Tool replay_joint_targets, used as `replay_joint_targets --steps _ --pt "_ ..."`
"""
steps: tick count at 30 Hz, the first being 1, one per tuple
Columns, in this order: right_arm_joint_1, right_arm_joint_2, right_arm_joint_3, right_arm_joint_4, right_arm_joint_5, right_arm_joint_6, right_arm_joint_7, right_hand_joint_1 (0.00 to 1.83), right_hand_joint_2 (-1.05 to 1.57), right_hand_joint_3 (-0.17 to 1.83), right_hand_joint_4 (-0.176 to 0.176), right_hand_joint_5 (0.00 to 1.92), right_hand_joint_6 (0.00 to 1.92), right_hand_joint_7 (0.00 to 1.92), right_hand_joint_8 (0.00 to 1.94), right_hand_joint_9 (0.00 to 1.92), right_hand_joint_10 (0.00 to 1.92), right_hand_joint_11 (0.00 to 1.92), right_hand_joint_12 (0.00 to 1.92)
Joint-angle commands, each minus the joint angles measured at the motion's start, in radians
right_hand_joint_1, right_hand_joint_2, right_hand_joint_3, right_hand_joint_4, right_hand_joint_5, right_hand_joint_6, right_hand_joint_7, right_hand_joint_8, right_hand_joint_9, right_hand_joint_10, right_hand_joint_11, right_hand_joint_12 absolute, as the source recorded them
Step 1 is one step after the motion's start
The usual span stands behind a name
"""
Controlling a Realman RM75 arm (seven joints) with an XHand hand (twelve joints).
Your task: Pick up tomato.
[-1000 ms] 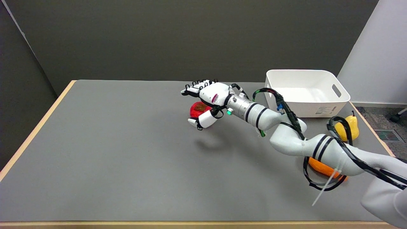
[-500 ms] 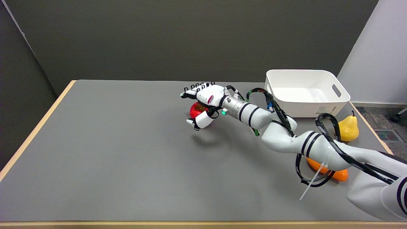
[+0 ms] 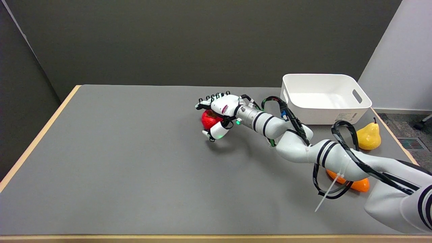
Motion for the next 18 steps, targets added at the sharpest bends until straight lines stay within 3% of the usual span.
replay_joint_targets --steps 1,2,5,10,11,12,13,15,17,18 --pt "-0.019 0.019 0.002 0.008 -0.005 0.001 0.0 0.74 0.63 0.97 0.095 0.21 0.45 0.34 0.37 0.33 0.8 0.46 1.6" --pt "-0.02 0.023 0.002 0.015 -0.007 0.008 -0.005 0.78 0.64 0.97 0.095 0.23 0.46 0.37 0.38 0.36 0.84 0.51 1.63" --pt "-0.024 0.033 0.004 0.027 -0.008 0.026 -0.007 0.98 0.74 0.95 0.11 0.33 0.75 0.49 0.54 0.51 1.04 0.63 1.72" --pt "-0.027 0.041 0.004 0.039 -0.008 0.052 -0.007 1.04 0.81 0.93 0.119 0.38 1.06 0.61 0.78 0.6 1.15 0.68 1.91" --pt "-0.028 0.043 0.004 0.045 -0.01 0.057 -0.007 1.1 0.89 0.78 0.12 0.39 1.1 0.63 0.95 0.62 1.17 0.69 1.91" --pt "-0.03 0.045 0.005 0.047 -0.01 0.059 -0.007 1.21 1.02 0.49 0.121 0.41 1.17 0.66 1.24 0.64 1.19 0.7 1.92" --pt "-0.03 0.048 0.005 0.051 -0.01 0.066 -0.007 1.27 1.15 0.25 0.096 0.44 1.3 0.7 1.47 0.67 1.23 0.71 1.92" --pt "-0.032 0.055 0.008 0.061 -0.01 0.074 -0.007 1.12 1.19 0.25 -0.039 0.53 1.67 0.76 1.4 0.71 1.3 0.75 1.92" --pt "-0.035 0.062 0.022 0.079 -0.01 0.09 -0.007 1.29 1.19 0.15 -0.105 0.55 1.58 0.76 1.36 0.75 1.5 0.78 1.92" --pt "-0.038 0.065 0.03 0.086 -0.01 0.095 -0.007 1.32 1.18 0.15 -0.116 0.55 1.56 0.76 1.35 0.75 1.54 0.78 1.92"
